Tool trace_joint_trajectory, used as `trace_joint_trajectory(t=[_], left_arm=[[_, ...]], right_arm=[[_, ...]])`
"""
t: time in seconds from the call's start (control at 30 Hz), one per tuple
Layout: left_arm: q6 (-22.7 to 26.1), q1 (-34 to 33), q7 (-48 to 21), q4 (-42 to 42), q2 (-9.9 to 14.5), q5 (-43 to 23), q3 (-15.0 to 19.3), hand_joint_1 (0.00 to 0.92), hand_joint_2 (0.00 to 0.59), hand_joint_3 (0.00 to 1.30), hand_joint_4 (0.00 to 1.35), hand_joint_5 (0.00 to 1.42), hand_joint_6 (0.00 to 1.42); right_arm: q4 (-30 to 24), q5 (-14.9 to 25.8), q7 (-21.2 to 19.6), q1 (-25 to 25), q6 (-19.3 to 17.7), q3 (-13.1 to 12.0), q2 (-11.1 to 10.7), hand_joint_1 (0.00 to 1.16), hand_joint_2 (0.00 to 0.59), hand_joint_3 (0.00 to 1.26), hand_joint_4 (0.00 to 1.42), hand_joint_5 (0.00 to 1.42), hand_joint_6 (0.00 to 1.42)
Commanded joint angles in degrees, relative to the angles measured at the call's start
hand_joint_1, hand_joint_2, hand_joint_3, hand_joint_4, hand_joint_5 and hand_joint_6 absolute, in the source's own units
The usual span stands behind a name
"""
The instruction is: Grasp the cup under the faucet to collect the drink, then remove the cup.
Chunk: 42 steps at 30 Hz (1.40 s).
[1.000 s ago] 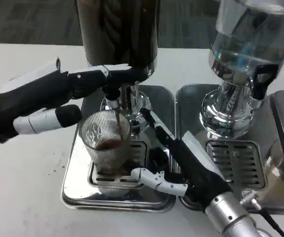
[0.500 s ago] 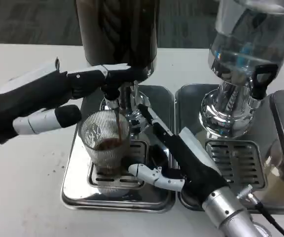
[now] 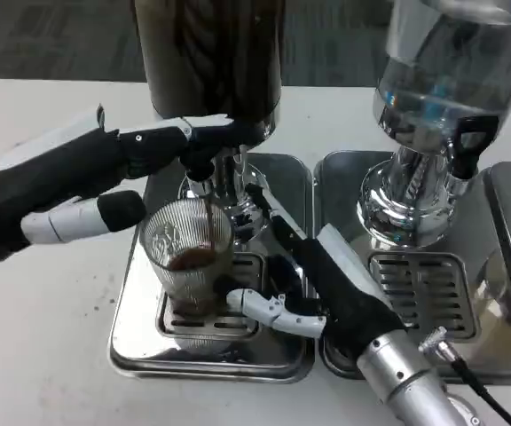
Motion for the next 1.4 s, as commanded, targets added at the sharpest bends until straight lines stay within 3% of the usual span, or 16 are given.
trace_joint_trajectory(t=[0.03, 0.8, 1.4], left_arm=[[-0.1, 0.8, -0.7, -1.4, 0.9, -0.2, -0.1, 0.000, 0.076, 0.19, 0.08, 0.09, 0.09], [-0.9, 1.7, 0.9, -2.6, 1.8, -0.1, 1.3, 0.000, 0.076, 0.19, 0.08, 0.10, 0.10], [-3.6, 6.2, 9.7, -3.0, 1.8, 0.2, 9.9, 0.000, 0.086, 0.19, 0.10, 0.12, 0.12]], right_arm=[[0.9, -0.2, -0.8, -1.0, -0.6, 0.2, 0.7, 0.55, 0.221, 0.00, 0.00, 0.00, 0.05], [6.3, -0.1, -2.2, -5.0, -1.6, 0.8, 1.8, 0.56, 0.227, 0.00, 0.00, 0.00, 0.05], [6.4, 0.2, -2.5, -4.9, -2.2, 0.5, 1.7, 0.56, 0.235, 0.00, 0.00, 0.00, 0.06]])
